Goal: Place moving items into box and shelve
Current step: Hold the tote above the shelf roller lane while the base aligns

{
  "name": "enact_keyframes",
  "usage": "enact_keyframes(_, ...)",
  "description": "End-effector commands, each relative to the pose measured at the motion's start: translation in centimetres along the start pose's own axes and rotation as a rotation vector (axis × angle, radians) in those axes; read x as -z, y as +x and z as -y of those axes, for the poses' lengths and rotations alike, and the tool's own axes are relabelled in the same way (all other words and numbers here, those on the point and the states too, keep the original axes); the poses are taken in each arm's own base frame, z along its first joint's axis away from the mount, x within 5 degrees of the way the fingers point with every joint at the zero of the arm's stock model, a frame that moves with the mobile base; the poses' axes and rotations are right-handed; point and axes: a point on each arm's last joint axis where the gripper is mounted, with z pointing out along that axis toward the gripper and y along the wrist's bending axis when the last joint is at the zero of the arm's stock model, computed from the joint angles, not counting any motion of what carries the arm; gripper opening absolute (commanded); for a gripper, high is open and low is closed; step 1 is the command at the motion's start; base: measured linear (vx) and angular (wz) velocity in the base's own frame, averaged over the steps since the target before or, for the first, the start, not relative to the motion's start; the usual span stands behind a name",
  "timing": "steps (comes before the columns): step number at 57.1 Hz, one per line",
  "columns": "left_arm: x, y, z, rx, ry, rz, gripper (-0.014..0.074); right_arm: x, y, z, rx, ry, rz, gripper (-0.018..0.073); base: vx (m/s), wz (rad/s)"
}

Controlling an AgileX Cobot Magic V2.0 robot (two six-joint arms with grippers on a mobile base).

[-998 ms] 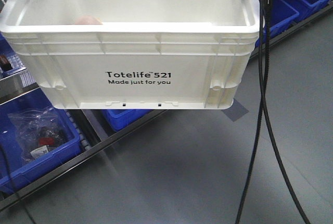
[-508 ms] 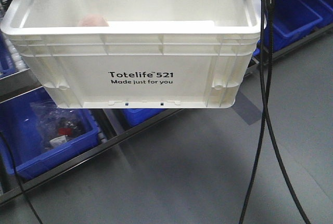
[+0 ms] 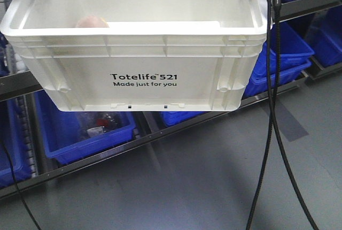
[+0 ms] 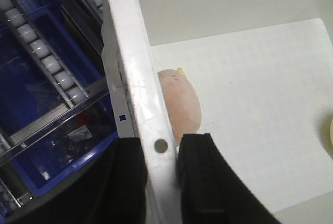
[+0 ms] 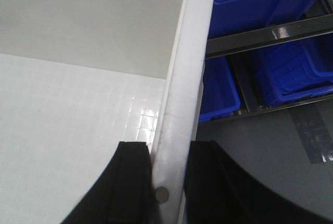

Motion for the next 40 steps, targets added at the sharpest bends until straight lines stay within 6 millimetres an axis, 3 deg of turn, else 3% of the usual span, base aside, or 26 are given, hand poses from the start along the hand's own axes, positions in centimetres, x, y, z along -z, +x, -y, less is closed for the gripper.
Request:
enact_keyframes(1, 4.08, -1.85, 1.22, -0.04, -0.013, 0.223, 0.0002, 4.45, -2.53, 0.37, 0.037, 0.009, 0.244, -0.0003, 0.0, 0.29)
enact_keyframes(40, 4.08, -1.85, 1.22, -0.04, -0.013, 0.223, 0.0002, 4.48, -2.55, 0.37, 0.037, 0.009, 0.246, -0.0003, 0.03, 0.22)
